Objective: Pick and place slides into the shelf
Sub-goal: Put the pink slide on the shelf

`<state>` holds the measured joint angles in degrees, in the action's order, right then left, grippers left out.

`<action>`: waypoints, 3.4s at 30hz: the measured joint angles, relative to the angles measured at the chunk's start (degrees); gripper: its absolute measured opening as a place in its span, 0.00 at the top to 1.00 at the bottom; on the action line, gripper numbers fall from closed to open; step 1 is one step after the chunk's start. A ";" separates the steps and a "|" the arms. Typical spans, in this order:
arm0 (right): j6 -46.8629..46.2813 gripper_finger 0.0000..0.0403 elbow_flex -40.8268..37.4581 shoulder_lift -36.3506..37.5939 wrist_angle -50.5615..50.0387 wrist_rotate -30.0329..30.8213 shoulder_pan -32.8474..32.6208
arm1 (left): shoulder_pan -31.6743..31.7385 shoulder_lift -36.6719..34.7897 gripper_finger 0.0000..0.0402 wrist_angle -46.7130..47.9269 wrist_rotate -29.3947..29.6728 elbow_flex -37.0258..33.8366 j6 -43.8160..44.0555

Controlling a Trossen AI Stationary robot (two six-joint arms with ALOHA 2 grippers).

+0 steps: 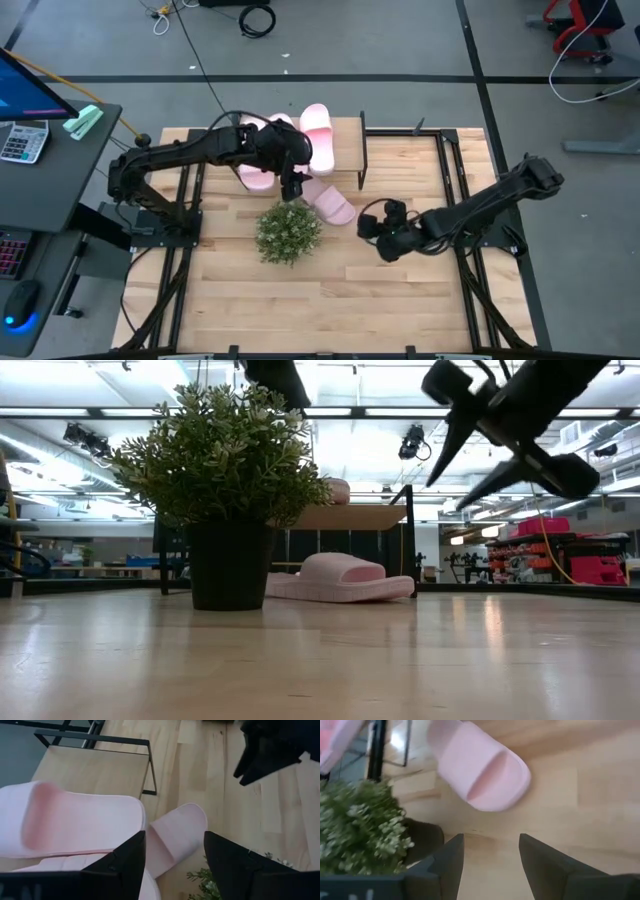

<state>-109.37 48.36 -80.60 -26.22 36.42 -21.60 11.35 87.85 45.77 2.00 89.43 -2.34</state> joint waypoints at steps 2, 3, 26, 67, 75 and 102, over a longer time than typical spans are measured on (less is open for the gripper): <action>-3.85 0.51 0.00 -1.63 0.48 0.12 -0.09 | 0.30 0.00 0.48 0.03 -0.16 0.00 -0.49; -5.22 0.51 0.00 -2.37 0.88 -0.17 -0.09 | 0.42 0.00 0.48 0.01 -0.17 0.00 -0.93; -14.22 0.39 0.00 -14.49 13.20 -5.93 10.44 | 0.38 -0.66 0.52 -2.07 -0.20 0.02 0.63; -10.91 0.94 0.07 -20.87 16.52 -11.11 14.06 | 0.38 -0.66 0.53 -2.70 -0.20 0.02 0.09; -13.76 0.94 0.11 -19.81 13.06 -12.60 10.67 | 0.38 -0.64 0.54 -2.66 -0.20 0.02 0.15; 6.34 0.94 0.00 5.05 -34.13 -22.24 6.78 | 0.38 -0.63 0.53 -2.66 -0.20 0.02 0.19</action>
<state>-103.03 48.36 -75.55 -60.35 14.17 -14.82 11.73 87.22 43.11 1.80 89.45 -2.15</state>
